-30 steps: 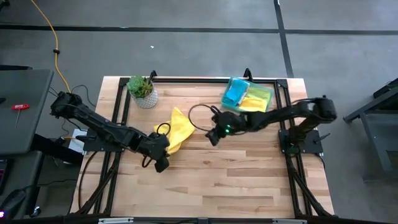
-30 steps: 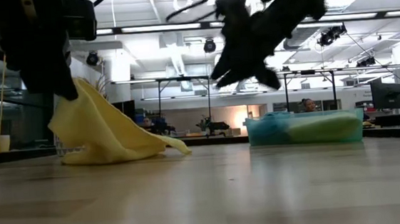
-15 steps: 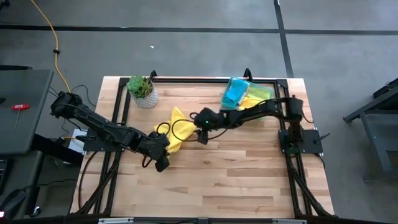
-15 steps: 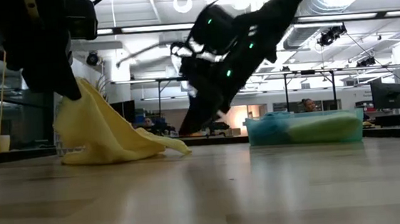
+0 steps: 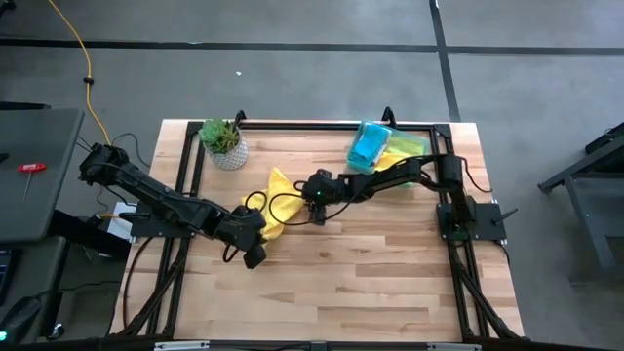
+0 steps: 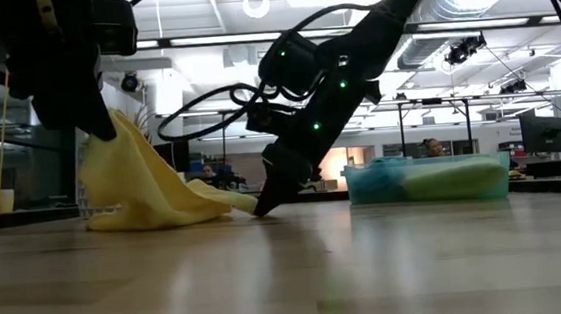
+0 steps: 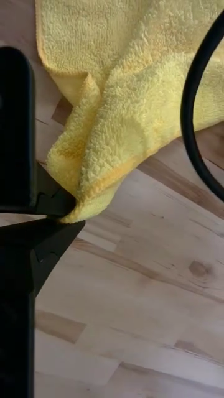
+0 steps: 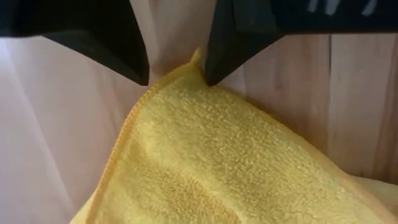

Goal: Fold microfiber towels
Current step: Fold the yellow towel

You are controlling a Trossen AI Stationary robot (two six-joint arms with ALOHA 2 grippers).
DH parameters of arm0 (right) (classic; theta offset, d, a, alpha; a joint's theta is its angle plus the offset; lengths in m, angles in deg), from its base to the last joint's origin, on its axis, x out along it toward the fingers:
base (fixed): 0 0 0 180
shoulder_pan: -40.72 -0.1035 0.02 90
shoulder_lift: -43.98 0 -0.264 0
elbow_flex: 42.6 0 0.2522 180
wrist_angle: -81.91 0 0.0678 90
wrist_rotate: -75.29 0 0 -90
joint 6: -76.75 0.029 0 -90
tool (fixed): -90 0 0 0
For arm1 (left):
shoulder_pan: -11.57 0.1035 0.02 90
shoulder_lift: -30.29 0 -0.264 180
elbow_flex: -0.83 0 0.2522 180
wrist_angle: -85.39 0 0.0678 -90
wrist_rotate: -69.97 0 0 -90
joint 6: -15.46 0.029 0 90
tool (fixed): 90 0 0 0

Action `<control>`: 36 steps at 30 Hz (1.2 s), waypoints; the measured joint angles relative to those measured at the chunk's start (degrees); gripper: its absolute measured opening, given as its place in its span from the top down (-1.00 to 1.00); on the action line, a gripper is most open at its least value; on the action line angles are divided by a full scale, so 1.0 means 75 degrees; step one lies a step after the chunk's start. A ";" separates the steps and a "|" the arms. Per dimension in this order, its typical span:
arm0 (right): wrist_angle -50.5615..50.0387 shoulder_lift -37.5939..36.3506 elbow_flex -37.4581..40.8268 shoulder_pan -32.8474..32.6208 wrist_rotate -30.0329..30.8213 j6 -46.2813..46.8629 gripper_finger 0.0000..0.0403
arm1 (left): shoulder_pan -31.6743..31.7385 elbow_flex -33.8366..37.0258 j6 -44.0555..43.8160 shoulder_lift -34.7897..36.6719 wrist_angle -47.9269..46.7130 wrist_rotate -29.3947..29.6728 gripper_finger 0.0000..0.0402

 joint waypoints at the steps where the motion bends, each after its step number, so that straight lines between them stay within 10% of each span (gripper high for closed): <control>1: -0.0001 0.0003 0.0000 -0.0013 -0.0017 0.0007 0.26 | 0.0000 0.0000 0.0015 0.0000 -0.0003 0.0014 1.00; 12: -0.0446 0.0016 -0.0015 -0.0039 -0.0445 0.1254 0.95 | 0.0000 0.0000 0.0249 0.0000 0.0000 0.0205 1.00; 19: -0.1797 -0.0832 0.0076 0.0048 -0.1230 0.2038 0.99 | 0.0359 -0.0107 0.0630 0.0327 -0.0858 -0.0124 1.00; 36: -0.3450 -0.5306 0.0044 0.0786 -0.0336 0.2614 1.00 | 0.4414 -0.2284 0.6491 0.0840 -0.2741 0.0333 1.00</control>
